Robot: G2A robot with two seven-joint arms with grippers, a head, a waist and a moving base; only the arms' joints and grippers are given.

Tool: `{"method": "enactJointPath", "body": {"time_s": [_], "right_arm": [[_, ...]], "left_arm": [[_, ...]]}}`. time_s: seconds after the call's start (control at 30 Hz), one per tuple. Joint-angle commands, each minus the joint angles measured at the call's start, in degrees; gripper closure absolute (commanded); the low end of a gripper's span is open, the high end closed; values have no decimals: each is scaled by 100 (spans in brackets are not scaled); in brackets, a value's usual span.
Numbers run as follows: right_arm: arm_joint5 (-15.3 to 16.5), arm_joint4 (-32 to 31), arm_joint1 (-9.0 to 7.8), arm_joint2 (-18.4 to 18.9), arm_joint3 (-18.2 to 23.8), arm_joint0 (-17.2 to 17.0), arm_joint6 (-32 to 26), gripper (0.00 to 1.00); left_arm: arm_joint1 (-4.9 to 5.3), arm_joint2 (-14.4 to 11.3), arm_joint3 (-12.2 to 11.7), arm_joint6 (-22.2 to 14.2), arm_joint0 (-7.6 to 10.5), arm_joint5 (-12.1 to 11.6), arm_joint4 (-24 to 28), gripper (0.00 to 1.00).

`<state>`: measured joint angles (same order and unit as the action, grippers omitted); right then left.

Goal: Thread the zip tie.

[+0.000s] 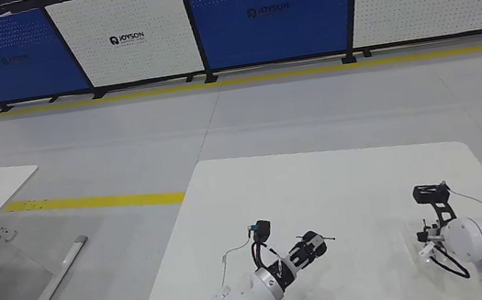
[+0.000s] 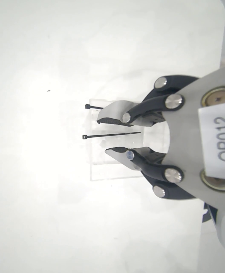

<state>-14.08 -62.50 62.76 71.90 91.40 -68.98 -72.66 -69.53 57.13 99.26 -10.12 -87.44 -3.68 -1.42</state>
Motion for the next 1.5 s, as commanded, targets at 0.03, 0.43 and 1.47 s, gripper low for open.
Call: {"method": "enactJointPath", "body": {"time_s": [0.03, 0.43, 1.47], "right_arm": [[-11, -23, 11, -25, -52, 33, -5, 76], [-27, -121, 53, -107, -204, 129, -76, 93], [-507, 62, 6, 1082, 2074, -1667, 1699, 100]], "left_arm": [[0, 0, 0, 0, 0, 0, 0, 100], [0, 0, 0, 0, 0, 0, 0, 100], [0, 0, 0, 0, 0, 0, 0, 100]]}}
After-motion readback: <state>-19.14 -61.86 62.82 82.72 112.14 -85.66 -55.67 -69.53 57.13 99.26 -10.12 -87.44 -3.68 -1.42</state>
